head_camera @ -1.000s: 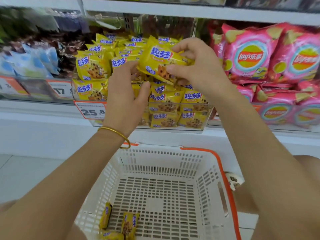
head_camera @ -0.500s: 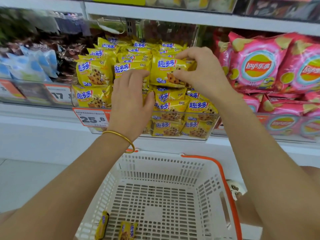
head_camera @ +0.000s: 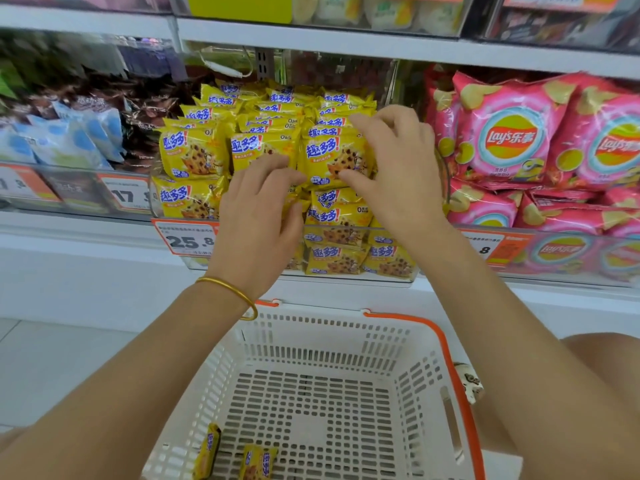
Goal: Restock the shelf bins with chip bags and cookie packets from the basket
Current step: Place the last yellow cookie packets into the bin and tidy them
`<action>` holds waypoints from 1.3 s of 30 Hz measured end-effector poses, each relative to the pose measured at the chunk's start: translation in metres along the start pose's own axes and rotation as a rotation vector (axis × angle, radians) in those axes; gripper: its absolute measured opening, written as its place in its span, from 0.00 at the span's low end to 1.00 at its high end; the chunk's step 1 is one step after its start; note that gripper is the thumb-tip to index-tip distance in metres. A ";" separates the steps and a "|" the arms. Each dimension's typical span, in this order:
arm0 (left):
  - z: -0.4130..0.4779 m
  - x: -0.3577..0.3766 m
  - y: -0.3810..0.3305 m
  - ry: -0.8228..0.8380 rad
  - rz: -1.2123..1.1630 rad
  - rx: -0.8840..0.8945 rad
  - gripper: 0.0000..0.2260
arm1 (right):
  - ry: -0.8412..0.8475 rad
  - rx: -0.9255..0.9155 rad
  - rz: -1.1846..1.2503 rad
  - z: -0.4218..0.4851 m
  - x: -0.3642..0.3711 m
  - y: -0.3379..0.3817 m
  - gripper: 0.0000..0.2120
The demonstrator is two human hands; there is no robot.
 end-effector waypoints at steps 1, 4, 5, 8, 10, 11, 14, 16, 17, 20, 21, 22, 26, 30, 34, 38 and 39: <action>-0.003 -0.002 0.000 -0.010 0.008 0.021 0.13 | -0.050 -0.007 0.005 -0.005 -0.003 0.001 0.25; -0.016 -0.009 -0.001 -0.032 0.025 0.082 0.11 | -0.225 -0.083 0.158 -0.031 -0.011 0.010 0.18; -0.023 -0.012 -0.002 -0.030 0.021 0.093 0.10 | -0.264 -0.112 0.247 -0.044 -0.011 0.016 0.15; -0.051 -0.009 0.002 0.088 0.008 0.067 0.09 | -0.144 -0.150 0.469 -0.085 0.022 0.034 0.11; -0.074 0.001 0.015 0.267 0.039 0.012 0.11 | 0.145 -0.106 0.495 -0.107 0.072 0.042 0.09; -0.087 0.008 0.023 0.371 0.047 -0.034 0.12 | 0.350 -0.059 0.496 -0.118 0.104 0.044 0.09; -0.125 0.026 0.044 0.647 0.083 -0.209 0.12 | 0.976 -0.005 0.391 -0.160 0.207 0.047 0.13; -0.143 0.035 0.057 0.760 0.121 -0.276 0.13 | 1.315 -0.013 0.336 -0.195 0.266 0.048 0.19; -0.149 0.038 0.062 0.801 0.141 -0.293 0.14 | 1.446 -0.016 0.294 -0.213 0.291 0.048 0.22; -0.160 0.041 0.078 0.873 0.144 -0.338 0.13 | 1.607 -0.046 0.184 -0.255 0.344 0.053 0.29; -0.163 0.041 0.083 0.886 0.135 -0.354 0.13 | 1.618 -0.065 0.155 -0.263 0.356 0.055 0.32; -0.165 0.041 0.087 0.897 0.129 -0.367 0.13 | 1.630 -0.084 0.126 -0.268 0.365 0.058 0.36; -0.170 0.044 0.098 0.951 0.094 -0.408 0.13 | 1.691 -0.107 0.055 -0.278 0.382 0.070 0.41; -0.171 0.050 0.102 1.005 0.095 -0.409 0.13 | 1.655 0.002 0.052 -0.285 0.390 0.072 0.37; -0.168 0.053 0.099 1.023 0.083 -0.411 0.13 | 1.628 0.238 0.198 -0.287 0.395 0.059 0.25; -0.164 0.053 0.091 1.048 0.087 -0.397 0.13 | 1.581 0.302 0.327 -0.296 0.385 0.042 0.19; -0.162 0.054 0.089 1.055 0.085 -0.398 0.13 | 1.563 0.320 0.353 -0.295 0.380 0.037 0.19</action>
Point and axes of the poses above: each hand's wrist, its own z-axis towards the middle knuckle, its own x-axis out of the palm, y = z × x, the point moved 2 cm from there along z, towards the middle knuckle, and after that the axes turned 14 degrees about y, right-handed, at the moved point
